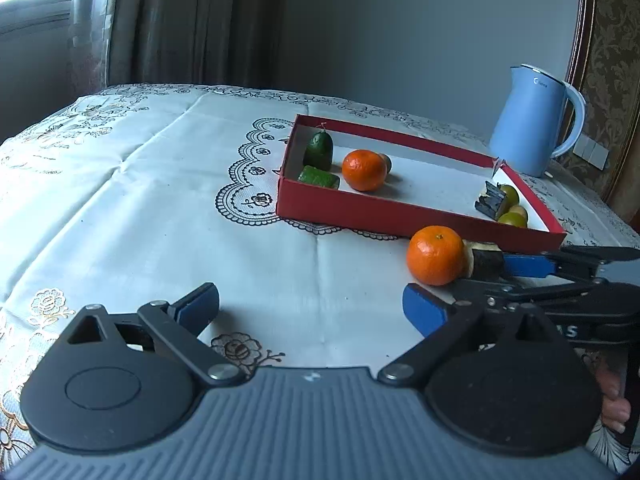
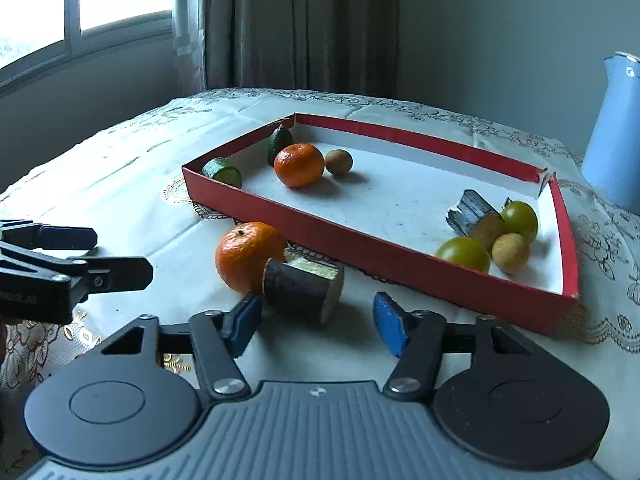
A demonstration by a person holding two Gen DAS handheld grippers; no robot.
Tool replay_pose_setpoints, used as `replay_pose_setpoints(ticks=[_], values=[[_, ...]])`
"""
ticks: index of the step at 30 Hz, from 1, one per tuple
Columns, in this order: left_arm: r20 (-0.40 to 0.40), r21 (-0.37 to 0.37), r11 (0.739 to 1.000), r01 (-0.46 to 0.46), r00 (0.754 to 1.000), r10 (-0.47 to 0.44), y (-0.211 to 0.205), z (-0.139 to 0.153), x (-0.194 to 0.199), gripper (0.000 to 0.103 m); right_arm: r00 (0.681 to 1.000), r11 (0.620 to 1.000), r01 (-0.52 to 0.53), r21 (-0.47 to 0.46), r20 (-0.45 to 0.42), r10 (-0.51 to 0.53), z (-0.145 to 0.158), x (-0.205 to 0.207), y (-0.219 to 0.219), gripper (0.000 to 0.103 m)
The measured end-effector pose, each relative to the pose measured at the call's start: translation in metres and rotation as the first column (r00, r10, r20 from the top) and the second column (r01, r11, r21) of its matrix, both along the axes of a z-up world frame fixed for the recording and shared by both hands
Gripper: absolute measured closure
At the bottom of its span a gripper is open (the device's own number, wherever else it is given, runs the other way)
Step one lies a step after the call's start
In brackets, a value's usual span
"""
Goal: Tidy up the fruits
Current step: 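Close the right tool on the eggplant chunk, then carry the eggplant chunk into the tray and open the right tool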
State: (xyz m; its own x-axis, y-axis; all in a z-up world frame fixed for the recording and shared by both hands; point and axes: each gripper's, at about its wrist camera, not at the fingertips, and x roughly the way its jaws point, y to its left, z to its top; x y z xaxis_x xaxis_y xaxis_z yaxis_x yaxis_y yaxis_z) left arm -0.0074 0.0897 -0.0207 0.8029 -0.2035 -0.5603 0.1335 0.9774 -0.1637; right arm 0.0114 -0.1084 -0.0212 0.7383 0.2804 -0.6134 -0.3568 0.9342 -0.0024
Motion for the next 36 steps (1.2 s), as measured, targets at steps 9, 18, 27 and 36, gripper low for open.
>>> replay_pose_setpoints(ticks=[9, 18, 27, 36], values=[[-0.007, 0.001, 1.0, 0.002, 1.0, -0.002, -0.001, -0.001, 0.001, 0.004, 1.0, 1.0, -0.002, -0.004, 0.01, 0.002, 0.001, 0.002, 0.005, 0.067], [-0.012, 0.013, 1.0, 0.003, 1.0, -0.002, -0.003, -0.002, 0.001, 0.004, 0.999, 1.0, 0.015, 0.018, 0.029, -0.015, 0.005, -0.002, -0.001, 0.068], [-0.018, 0.031, 1.0, 0.004, 1.0, -0.004, -0.005, -0.003, 0.002, 0.003, 0.998, 0.999, 0.036, 0.024, 0.057, -0.037, 0.015, -0.007, -0.011, 0.068], [-0.016, 0.069, 0.998, 0.001, 1.0, 0.0, -0.012, -0.002, 0.002, 0.003, 0.996, 0.999, 0.045, 0.03, 0.082, -0.047, 0.025, -0.011, -0.02, 0.068]])
